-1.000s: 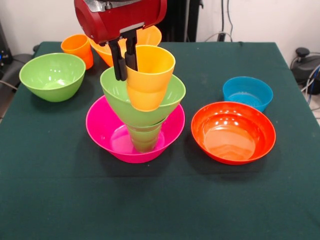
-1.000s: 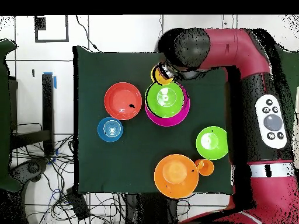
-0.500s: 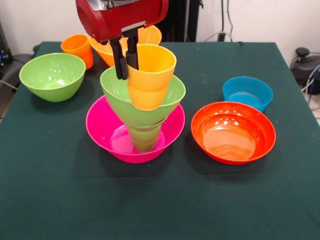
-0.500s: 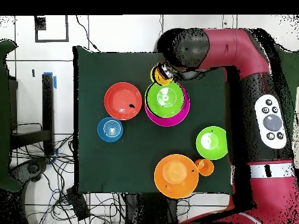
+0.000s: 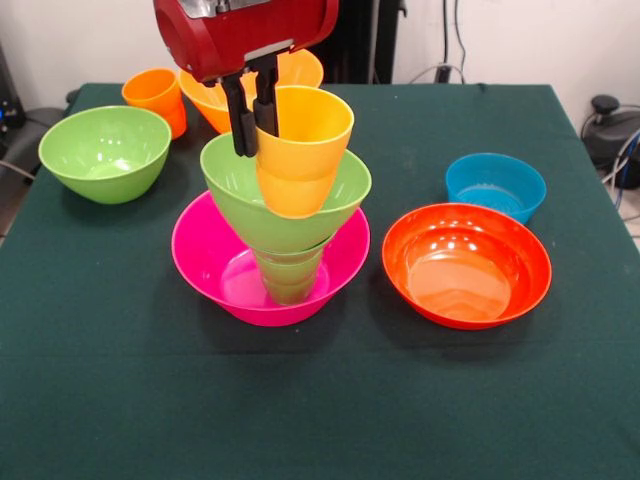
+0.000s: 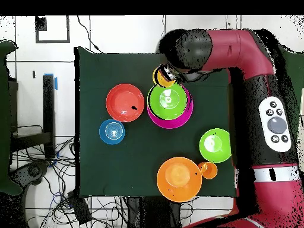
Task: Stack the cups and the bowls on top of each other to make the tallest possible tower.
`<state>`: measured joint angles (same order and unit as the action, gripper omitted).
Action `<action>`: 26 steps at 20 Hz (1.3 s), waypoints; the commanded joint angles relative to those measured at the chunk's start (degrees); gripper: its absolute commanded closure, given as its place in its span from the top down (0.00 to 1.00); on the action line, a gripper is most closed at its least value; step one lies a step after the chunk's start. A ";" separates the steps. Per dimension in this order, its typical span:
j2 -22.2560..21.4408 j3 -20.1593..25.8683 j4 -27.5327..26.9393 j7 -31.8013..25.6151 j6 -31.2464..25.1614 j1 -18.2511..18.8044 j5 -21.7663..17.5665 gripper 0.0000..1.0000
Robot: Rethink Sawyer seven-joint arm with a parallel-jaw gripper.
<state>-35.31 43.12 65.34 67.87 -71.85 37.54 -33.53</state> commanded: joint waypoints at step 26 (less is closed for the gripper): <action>0.91 -2.85 8.44 -4.66 0.74 1.20 -0.74 0.00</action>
<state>-35.49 43.11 68.80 67.87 -71.83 38.53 -33.52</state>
